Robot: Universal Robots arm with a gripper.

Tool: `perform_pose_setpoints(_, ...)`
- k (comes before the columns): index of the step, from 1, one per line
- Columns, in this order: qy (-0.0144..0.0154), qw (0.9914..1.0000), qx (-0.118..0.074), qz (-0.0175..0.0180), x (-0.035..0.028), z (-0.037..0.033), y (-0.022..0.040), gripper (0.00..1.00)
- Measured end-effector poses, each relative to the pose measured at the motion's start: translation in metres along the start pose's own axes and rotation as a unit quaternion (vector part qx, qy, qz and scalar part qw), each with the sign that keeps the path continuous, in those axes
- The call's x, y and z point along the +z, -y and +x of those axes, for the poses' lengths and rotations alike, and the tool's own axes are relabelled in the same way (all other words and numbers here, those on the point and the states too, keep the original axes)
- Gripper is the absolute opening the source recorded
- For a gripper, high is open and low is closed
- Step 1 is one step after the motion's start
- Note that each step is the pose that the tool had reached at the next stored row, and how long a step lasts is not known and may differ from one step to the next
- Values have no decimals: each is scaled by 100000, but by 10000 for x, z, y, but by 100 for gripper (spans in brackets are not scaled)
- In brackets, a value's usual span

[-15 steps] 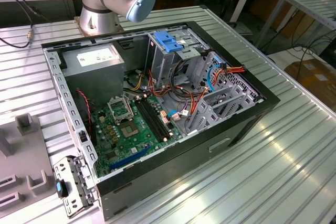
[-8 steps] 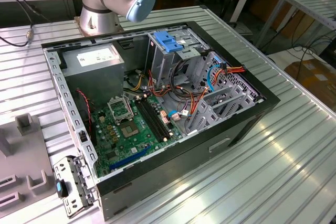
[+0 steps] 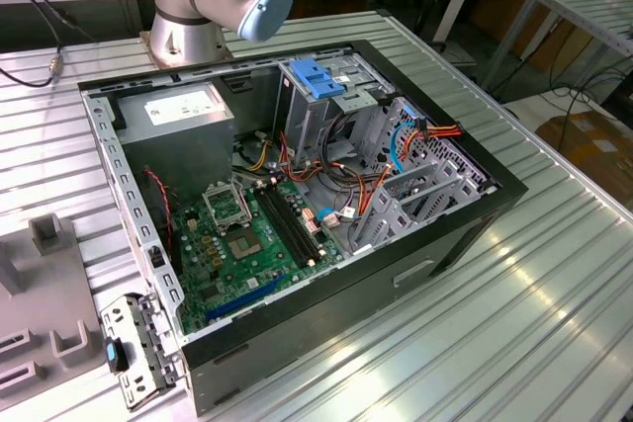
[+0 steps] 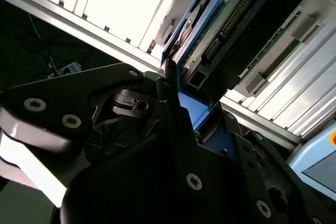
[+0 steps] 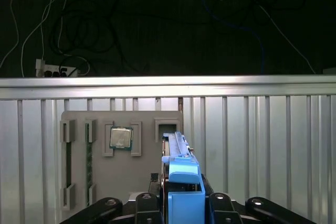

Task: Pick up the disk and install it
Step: 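Pick up the disk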

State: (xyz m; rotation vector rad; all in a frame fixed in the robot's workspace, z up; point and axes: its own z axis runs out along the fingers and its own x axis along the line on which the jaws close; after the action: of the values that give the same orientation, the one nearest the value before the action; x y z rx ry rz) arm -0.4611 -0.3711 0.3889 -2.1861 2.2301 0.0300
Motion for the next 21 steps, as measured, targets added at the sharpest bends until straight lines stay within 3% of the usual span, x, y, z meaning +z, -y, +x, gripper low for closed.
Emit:
perform_pose_setpoints(9,-3,100000,0,-11,-17,0,0,37)
perform_pose_setpoints(21,0,100000,1,-4,-268,-7,0,37)
